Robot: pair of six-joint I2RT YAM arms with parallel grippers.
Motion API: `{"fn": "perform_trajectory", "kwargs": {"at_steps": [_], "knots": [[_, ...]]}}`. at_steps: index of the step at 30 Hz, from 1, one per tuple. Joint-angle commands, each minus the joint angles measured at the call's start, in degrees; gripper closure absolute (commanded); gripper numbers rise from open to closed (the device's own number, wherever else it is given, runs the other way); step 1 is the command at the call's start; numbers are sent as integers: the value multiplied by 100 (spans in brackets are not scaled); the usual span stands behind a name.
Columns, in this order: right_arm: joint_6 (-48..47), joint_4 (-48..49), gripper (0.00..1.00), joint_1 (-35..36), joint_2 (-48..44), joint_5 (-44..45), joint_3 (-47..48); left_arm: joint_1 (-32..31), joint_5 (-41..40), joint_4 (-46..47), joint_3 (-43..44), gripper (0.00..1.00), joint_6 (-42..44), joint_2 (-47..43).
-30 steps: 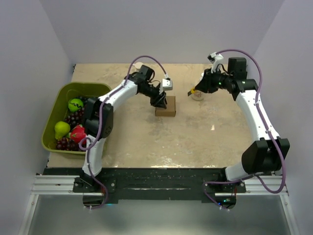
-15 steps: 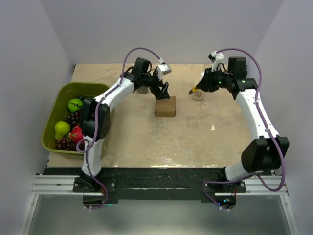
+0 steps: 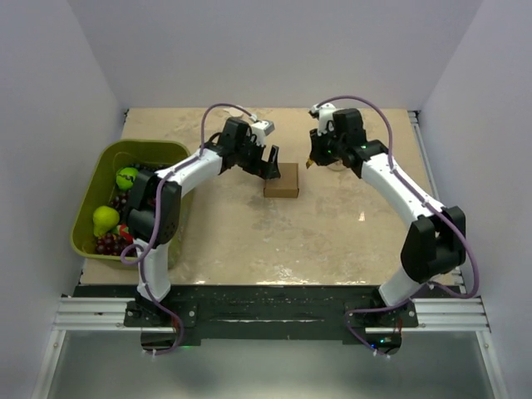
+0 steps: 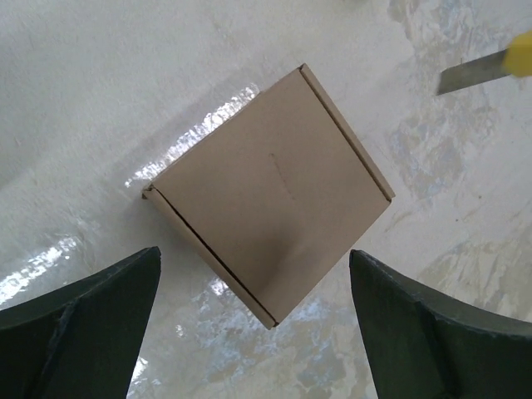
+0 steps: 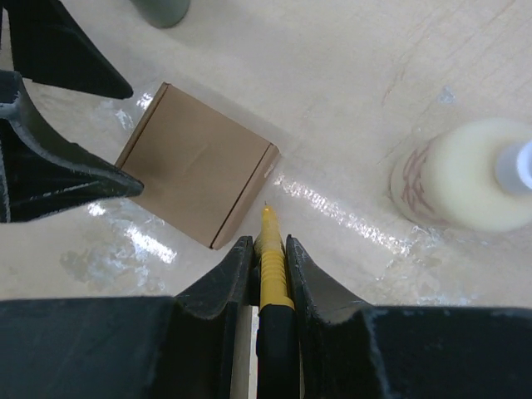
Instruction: Unpack the express box
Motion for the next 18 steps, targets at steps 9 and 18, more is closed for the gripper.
{"fn": "perform_trajectory", "kwargs": {"at_steps": [9, 18], "knots": [[76, 212, 100, 116, 832, 1140, 500, 326, 910, 713, -330, 4, -1229, 248], [217, 283, 100, 406, 1043, 304, 553, 440, 1859, 1293, -489, 29, -1220, 468]]}}
